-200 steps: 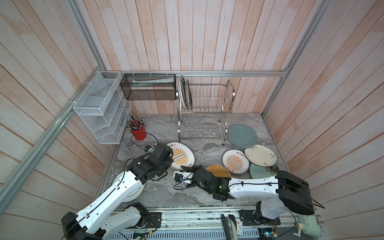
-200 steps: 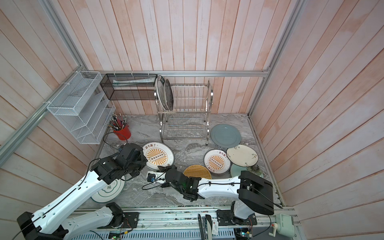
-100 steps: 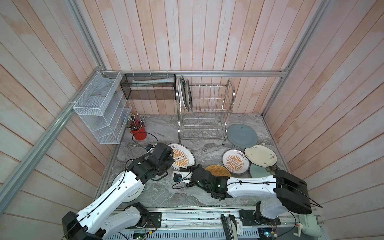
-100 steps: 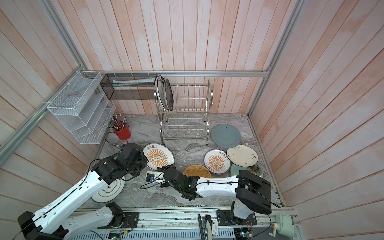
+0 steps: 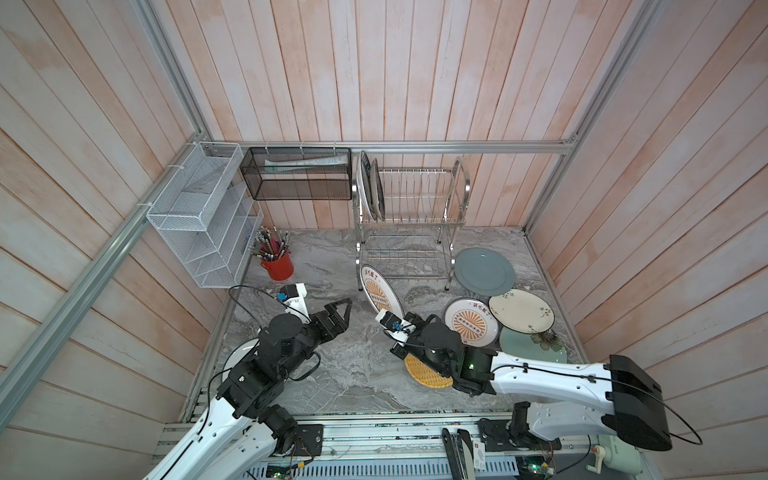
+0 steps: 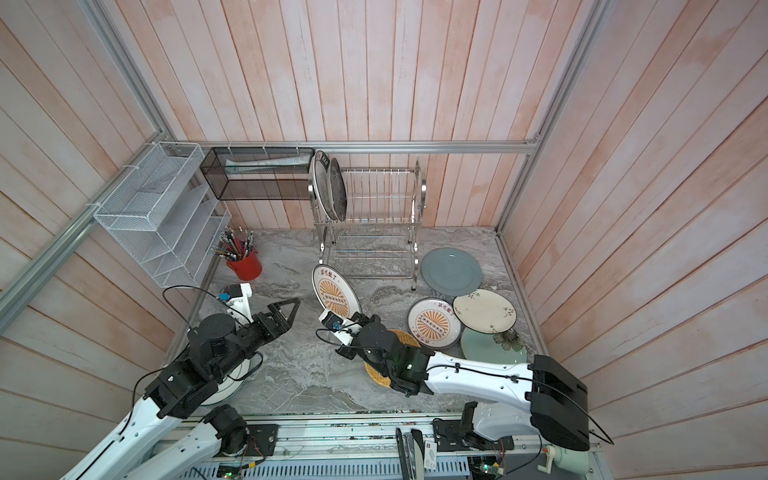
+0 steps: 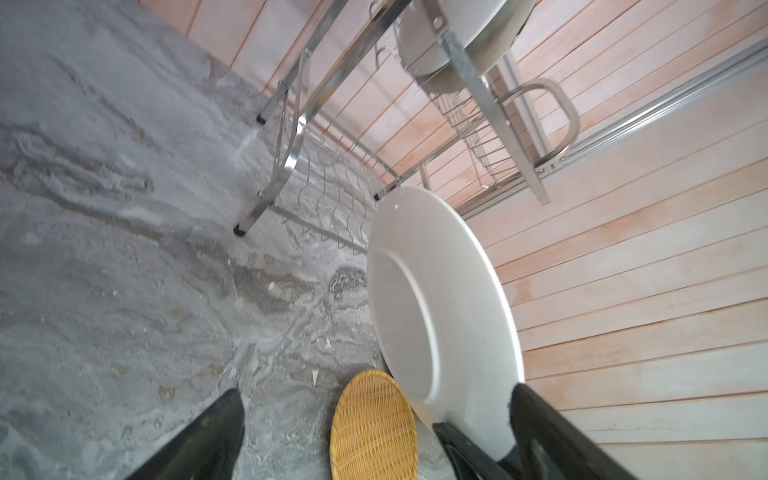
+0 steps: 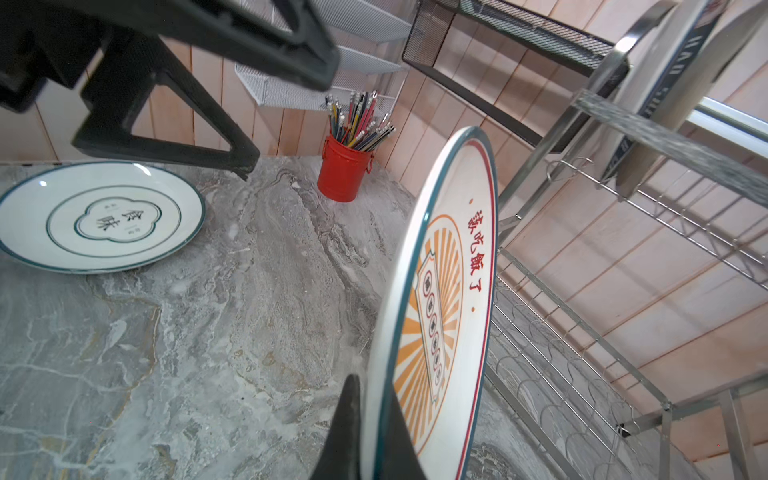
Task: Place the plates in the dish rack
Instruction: 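Lift the sunburst plate upright with the right gripper while the left gripper withdraws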
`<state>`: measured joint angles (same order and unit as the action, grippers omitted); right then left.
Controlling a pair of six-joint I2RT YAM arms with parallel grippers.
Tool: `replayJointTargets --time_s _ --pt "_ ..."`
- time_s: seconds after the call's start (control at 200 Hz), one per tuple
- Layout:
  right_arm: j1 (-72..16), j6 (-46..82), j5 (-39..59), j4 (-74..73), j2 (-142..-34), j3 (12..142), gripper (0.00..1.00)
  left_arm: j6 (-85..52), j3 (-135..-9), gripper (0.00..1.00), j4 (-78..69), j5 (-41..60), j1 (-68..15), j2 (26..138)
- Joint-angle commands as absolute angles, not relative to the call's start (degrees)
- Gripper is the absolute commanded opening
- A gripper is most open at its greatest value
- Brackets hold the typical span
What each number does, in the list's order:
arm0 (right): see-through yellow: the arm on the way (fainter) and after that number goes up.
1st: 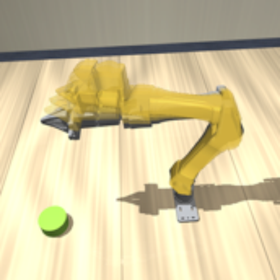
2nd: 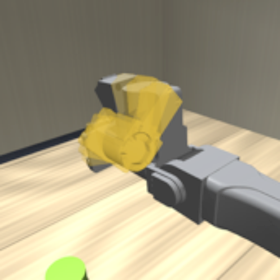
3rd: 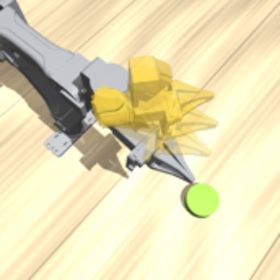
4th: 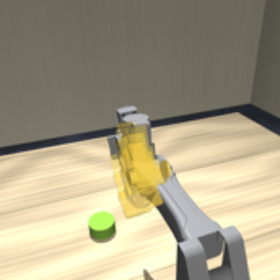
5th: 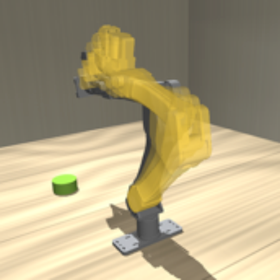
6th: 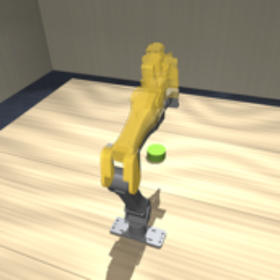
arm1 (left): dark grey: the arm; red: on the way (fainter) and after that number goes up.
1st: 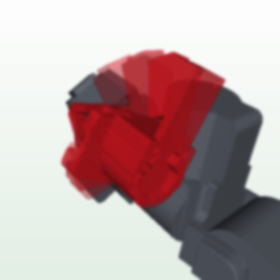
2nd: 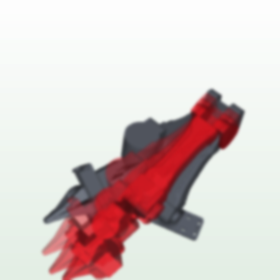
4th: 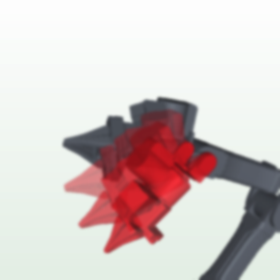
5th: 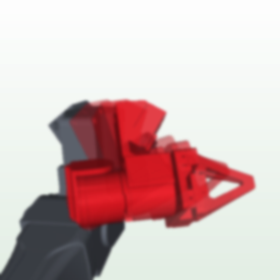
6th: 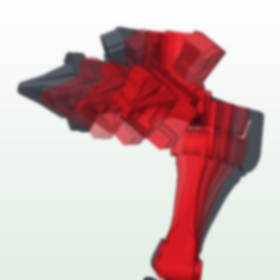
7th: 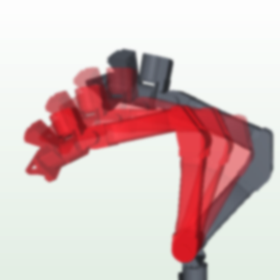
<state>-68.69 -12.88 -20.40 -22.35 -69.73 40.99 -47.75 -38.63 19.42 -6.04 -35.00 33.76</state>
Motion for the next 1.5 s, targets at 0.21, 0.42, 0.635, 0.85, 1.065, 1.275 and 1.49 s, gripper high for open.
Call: replayJointTargets --time_s 0.21,0.42,0.635,0.85,1.065,1.275,1.49 --pt "-61.3 2.0 -20.6 -19.3 -58.5 37.5 0.00 -32.1 -27.9 1.00 -10.2 2.8 -24.5 48.5" --pt "-59.7 5.5 -19.2 -17.5 -51.5 34.7 0.00 -23.1 -33.6 1.00 -23.8 6.1 -23.2 69.9" --pt "-59.1 6.7 -18.5 -15.9 -44.8 31.9 0.00 -16.8 -42.2 1.00 -27.9 11.0 -19.0 86.2" --pt "-58.9 8.0 -17.4 -11.8 -39.5 32.2 0.00 -11.3 -51.6 1.00 -24.0 16.5 -17.6 95.0" --pt "-58.9 8.3 -17.4 -9.2 -35.5 32.6 0.00 -12.2 -55.6 0.98 -25.3 23.5 -16.0 100.9" --pt "-58.9 8.0 -19.7 -7.5 -34.5 32.6 0.00 -13.2 -58.6 0.95 -24.5 33.5 -16.0 103.6" --pt "-58.8 8.9 -22.0 -7.5 -33.0 32.2 0.00 -15.0 -54.6 0.93 -28.2 36.0 -16.2 101.9"
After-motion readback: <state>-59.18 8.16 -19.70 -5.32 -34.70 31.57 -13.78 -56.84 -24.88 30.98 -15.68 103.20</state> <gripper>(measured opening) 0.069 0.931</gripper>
